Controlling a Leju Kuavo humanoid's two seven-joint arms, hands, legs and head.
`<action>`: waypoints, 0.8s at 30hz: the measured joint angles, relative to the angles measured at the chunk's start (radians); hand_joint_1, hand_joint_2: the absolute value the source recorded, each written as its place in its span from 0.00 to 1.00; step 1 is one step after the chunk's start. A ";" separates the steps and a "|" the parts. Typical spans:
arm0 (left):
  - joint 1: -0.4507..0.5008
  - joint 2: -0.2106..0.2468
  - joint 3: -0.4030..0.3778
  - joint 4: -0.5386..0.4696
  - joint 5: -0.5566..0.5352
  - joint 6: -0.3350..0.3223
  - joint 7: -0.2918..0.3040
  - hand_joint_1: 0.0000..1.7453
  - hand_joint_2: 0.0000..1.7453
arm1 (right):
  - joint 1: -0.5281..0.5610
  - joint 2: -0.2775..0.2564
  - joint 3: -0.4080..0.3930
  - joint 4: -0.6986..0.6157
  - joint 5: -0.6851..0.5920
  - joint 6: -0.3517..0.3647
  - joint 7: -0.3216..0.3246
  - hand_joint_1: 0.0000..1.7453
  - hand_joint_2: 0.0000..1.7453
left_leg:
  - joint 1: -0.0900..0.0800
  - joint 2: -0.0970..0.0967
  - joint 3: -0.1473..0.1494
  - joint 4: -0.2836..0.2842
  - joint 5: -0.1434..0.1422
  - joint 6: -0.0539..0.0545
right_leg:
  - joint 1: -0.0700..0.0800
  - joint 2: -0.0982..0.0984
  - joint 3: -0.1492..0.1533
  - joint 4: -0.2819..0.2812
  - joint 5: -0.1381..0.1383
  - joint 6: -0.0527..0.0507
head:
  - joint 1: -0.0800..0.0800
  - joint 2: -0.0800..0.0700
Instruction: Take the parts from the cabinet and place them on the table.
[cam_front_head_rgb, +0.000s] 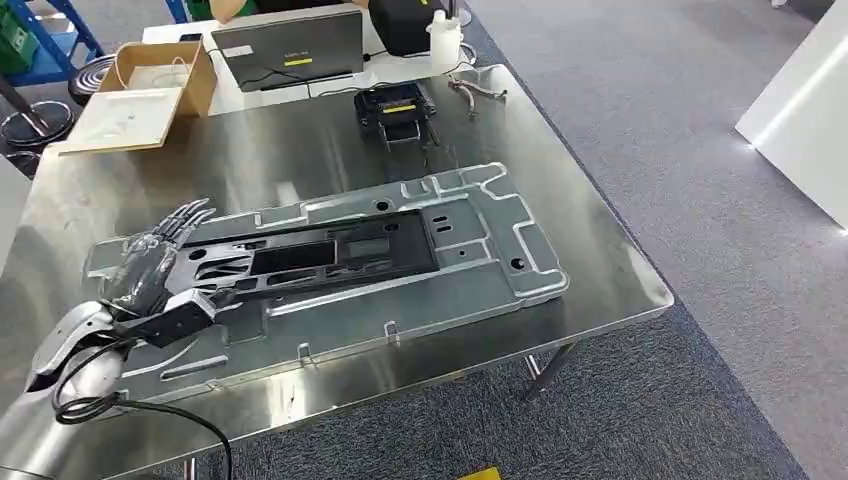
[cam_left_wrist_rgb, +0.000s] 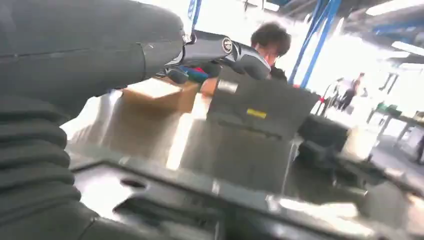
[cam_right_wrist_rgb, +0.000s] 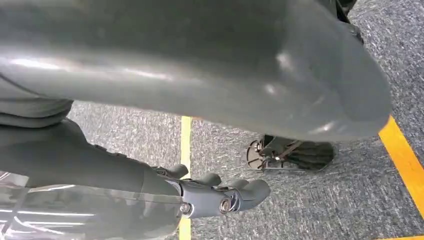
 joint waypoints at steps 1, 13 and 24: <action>0.002 0.002 0.004 -0.014 -0.003 0.007 0.002 0.00 0.00 | 0.000 0.000 0.000 0.000 0.000 0.000 0.000 0.00 0.00 | 0.000 0.000 0.000 0.000 0.000 0.000 | 0.000 0.000 0.000 0.000 0.000 0.000 | 0.000 0.000; 0.015 0.014 0.054 -0.180 -0.044 0.130 0.009 0.00 0.00 | 0.000 0.000 -0.002 0.000 0.000 0.000 0.000 0.00 0.00 | 0.000 0.000 0.000 0.000 0.000 0.000 | 0.000 0.000 0.000 0.000 0.000 0.000 | 0.000 0.000; 0.024 0.016 0.067 -0.220 -0.049 0.153 -0.003 0.00 0.00 | 0.000 0.000 -0.003 0.000 0.000 0.000 0.000 0.00 0.00 | 0.000 0.000 0.000 0.001 0.000 0.000 | 0.000 0.000 0.000 -0.001 0.000 0.000 | 0.000 0.000</action>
